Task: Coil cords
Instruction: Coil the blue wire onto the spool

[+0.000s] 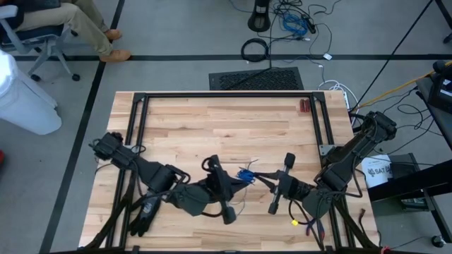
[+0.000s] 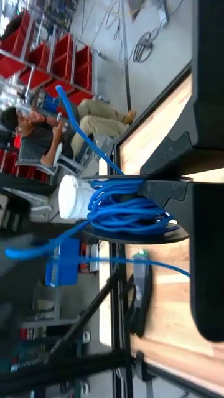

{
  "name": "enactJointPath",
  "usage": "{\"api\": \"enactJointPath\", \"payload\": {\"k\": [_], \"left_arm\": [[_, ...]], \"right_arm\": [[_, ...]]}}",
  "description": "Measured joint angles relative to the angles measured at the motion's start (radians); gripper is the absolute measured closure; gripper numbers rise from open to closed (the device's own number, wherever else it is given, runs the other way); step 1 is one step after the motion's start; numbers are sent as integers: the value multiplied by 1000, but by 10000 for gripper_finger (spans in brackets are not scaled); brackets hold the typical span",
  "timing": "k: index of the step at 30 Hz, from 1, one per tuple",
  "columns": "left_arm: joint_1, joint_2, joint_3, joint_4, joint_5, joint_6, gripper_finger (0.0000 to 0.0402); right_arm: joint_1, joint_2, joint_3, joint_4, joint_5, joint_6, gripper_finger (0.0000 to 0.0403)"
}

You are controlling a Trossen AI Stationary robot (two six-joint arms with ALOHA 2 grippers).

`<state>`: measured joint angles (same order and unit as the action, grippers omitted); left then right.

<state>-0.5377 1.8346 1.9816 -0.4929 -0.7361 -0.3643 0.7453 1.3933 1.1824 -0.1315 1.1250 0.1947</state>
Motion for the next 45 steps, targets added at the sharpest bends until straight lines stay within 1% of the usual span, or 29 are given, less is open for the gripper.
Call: {"api": "enactJointPath", "payload": {"k": [3,8,11,20,32,39,45], "left_arm": [[10,31,0,75,0,33,402],[21,78,0,177,-2,67,402],[21,100,0,203,-5,75,402],[21,166,0,210,-5,80,398],[-10,173,0,203,-15,92,328],[-21,173,0,193,-13,92,307],[-20,202,0,203,16,85,296]], "right_arm": [[0,0,0,-1,22,0,403],[3,0,0,-2,26,-2,403],[3,0,0,-3,26,-3,403],[2,0,0,-5,23,0,403],[15,0,0,0,22,-5,403],[20,-1,0,14,-1,-8,403],[36,-8,0,67,-5,-63,403]]}}
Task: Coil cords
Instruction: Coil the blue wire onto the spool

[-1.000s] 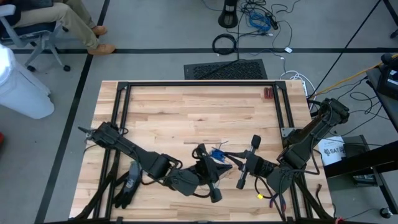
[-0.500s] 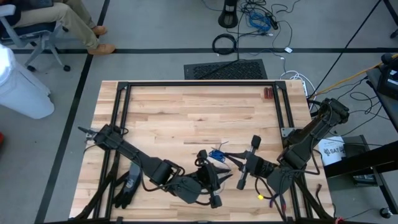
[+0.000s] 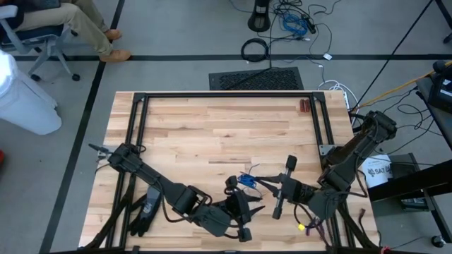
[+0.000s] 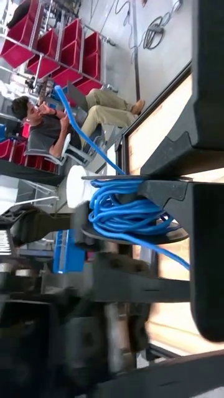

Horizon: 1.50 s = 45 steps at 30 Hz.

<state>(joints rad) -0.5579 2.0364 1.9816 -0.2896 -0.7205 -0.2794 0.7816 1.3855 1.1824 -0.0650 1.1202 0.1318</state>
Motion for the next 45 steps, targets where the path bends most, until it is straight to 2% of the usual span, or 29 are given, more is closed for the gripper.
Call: {"api": "enactJointPath", "payload": {"k": [9,19,34,38,45], "left_arm": [[-7,54,0,5,14,-2,289],[-53,54,0,11,9,6,289],[-121,54,0,-295,-8,-55,289],[-133,54,0,-304,-50,-51,289],[-125,57,-24,-303,-59,-44,289]], "right_arm": [[47,-28,0,16,5,-19,403],[104,-47,0,48,3,-66,403],[190,-67,0,109,5,-143,403],[199,-71,0,109,5,-148,403],[205,-75,0,108,5,-152,403]]}}
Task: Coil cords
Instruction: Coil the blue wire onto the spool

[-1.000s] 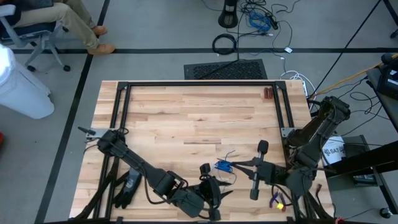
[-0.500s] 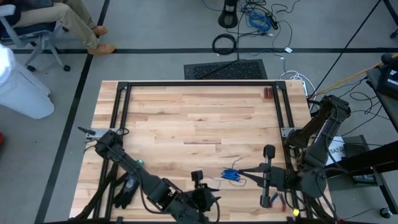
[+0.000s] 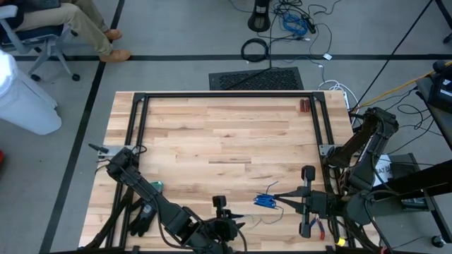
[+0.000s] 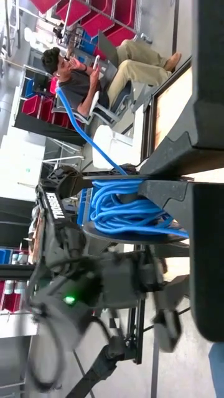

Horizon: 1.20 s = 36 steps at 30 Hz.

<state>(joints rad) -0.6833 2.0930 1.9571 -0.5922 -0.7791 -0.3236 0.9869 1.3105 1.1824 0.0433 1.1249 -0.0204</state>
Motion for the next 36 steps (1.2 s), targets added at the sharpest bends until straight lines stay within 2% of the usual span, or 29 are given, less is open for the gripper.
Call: {"api": "enactJointPath", "payload": {"k": [9,11,19,25,28,31,36], "left_arm": [[44,5,-141,53,-7,-84,289],[46,6,-162,148,-6,-70,289],[45,8,-238,634,55,183,289],[63,44,-280,808,77,263,289],[80,90,-281,931,160,311,289],[96,133,-282,1068,189,330,289],[125,176,-282,1129,190,330,289]], "right_arm": [[32,-12,0,-1,5,-11,403],[41,-12,0,-2,11,-20,403],[43,-14,0,-2,30,-21,403],[43,-14,0,-2,29,-21,403],[43,-14,0,-2,28,-20,403],[43,-14,0,-2,26,-19,403],[43,-14,0,-2,26,-19,403]]}}
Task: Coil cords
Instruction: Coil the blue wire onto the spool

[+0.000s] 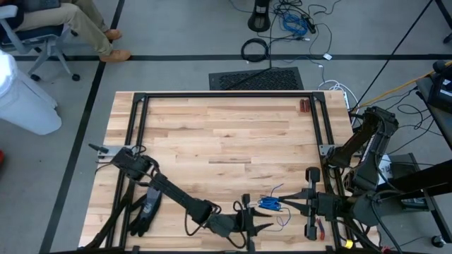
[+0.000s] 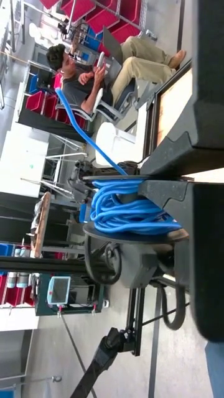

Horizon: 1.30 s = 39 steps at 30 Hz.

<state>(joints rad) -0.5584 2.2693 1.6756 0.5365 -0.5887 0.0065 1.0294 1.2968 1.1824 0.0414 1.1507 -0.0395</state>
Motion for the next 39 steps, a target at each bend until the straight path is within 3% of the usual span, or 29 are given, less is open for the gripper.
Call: {"api": "enactJointPath", "payload": {"k": [10,21,30,39], "left_arm": [[16,26,0,97,13,-1,284],[35,26,1,105,15,-25,184],[53,26,2,109,43,-25,180],[65,26,2,128,146,-23,185]], "right_arm": [[0,1,0,0,0,0,403],[0,1,0,0,0,0,403],[0,1,0,0,0,0,403],[0,1,0,0,0,0,403]]}}
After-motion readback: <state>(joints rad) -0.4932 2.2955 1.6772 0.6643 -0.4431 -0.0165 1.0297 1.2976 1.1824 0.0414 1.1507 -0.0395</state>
